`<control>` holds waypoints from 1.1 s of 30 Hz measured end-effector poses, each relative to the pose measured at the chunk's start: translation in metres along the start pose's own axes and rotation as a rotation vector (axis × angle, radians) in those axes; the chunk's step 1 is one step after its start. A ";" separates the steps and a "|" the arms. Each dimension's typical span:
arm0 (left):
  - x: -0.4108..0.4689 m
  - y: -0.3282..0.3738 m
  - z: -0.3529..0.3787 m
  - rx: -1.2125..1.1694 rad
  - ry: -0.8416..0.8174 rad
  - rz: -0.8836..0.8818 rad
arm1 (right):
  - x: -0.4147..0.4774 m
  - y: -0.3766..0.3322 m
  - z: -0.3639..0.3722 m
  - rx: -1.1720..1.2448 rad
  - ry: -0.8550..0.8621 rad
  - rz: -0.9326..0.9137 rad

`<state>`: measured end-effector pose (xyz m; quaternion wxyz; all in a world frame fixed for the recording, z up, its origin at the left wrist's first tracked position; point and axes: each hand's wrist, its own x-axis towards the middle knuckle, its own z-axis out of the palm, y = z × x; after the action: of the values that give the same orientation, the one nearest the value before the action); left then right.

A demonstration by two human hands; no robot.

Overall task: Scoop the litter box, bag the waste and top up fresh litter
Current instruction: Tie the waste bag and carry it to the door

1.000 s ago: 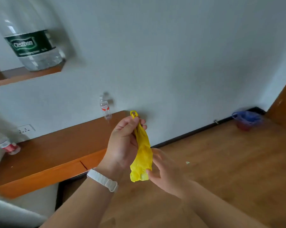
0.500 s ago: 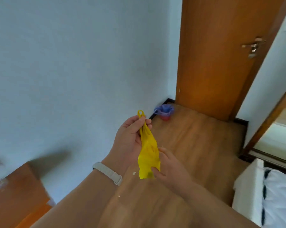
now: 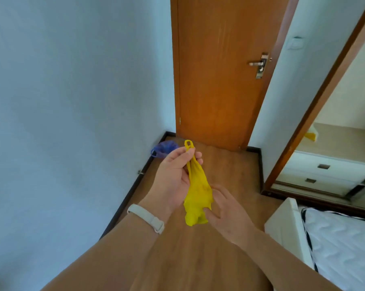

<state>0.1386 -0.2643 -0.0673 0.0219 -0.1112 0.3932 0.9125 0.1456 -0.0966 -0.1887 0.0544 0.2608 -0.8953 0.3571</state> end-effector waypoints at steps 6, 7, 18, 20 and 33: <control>0.077 0.054 -0.020 0.049 -0.059 -0.007 | 0.080 -0.012 0.030 -0.045 0.049 0.037; 0.087 0.063 -0.022 0.052 -0.064 -0.004 | 0.094 -0.014 0.033 -0.040 0.060 0.043; 0.211 0.117 -0.060 0.067 0.036 0.027 | 0.238 0.017 0.086 0.019 0.002 -0.007; 0.239 0.121 -0.064 0.071 0.066 0.031 | 0.266 0.032 0.098 0.054 -0.002 -0.029; 0.447 0.147 -0.034 0.164 0.227 0.066 | 0.472 0.163 0.114 0.142 -0.076 -0.141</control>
<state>-0.3095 -0.4111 -0.0834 -0.0437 -0.1983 0.4696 0.8592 -0.3315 -0.2757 -0.2384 0.0270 0.3397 -0.8486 0.4047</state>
